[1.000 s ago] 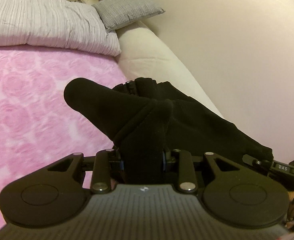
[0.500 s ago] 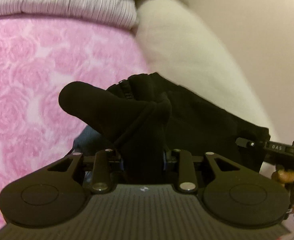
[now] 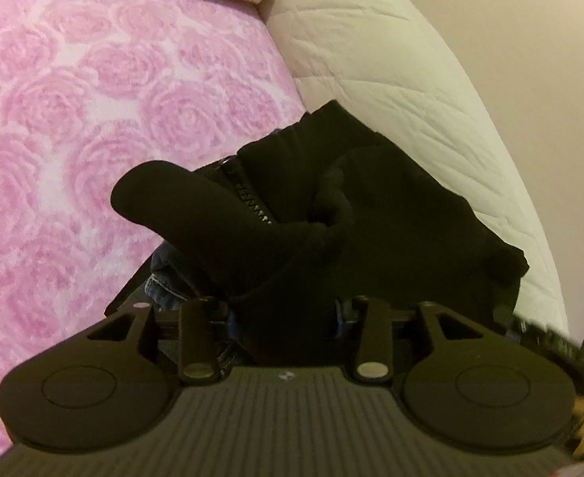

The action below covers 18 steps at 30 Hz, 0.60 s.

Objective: Fold clothes
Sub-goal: 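Carry the jacket with both grippers onto the stack of folded jeans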

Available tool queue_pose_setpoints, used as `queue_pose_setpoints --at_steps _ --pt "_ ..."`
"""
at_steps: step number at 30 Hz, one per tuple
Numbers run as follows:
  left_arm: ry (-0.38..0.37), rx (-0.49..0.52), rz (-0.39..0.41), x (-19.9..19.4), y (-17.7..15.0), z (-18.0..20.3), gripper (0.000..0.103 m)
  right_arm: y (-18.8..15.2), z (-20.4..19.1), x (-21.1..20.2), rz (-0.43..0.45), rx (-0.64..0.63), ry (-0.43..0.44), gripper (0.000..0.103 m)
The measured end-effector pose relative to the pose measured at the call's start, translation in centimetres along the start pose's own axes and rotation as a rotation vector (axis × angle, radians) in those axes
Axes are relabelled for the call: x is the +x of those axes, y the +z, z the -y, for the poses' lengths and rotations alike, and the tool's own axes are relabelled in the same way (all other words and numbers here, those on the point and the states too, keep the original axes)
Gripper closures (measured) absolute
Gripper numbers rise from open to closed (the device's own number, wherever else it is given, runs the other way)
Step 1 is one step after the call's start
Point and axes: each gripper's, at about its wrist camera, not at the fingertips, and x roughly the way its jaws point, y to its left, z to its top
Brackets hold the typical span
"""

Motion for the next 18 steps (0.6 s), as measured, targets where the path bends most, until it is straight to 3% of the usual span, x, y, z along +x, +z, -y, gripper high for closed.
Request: queue_pose_setpoints --at_steps 1,5,9,10,11,12,14,18 --pt "-0.004 0.002 -0.006 0.1 0.2 0.0 0.066 -1.0 0.0 -0.4 0.001 0.011 -0.005 0.031" --pt "-0.028 0.006 -0.025 0.4 0.5 -0.6 0.063 -5.0 0.9 -1.4 -0.009 0.097 0.009 0.026" --pt "-0.068 0.002 -0.036 0.5 0.4 -1.5 0.062 -8.5 3.3 -0.5 0.012 0.290 0.086 0.020" --pt "-0.072 0.004 -0.039 0.6 0.4 -1.5 0.063 -9.2 4.0 -0.1 0.024 0.346 0.111 0.025" --pt "-0.075 0.006 -0.043 0.7 0.6 -1.5 0.064 -9.6 4.7 0.4 0.031 0.401 0.143 0.046" --pt "-0.072 0.013 -0.046 0.8 0.9 -1.2 0.066 -10.0 5.2 0.6 0.031 0.444 0.181 0.060" --pt "-0.067 0.033 -0.043 0.2 1.5 -0.3 0.068 -9.7 5.1 0.5 0.013 0.476 0.184 0.074" --pt "-0.100 0.069 -0.009 -2.2 2.8 1.0 0.070 -7.6 3.9 -1.2 -0.044 0.544 0.174 0.083"
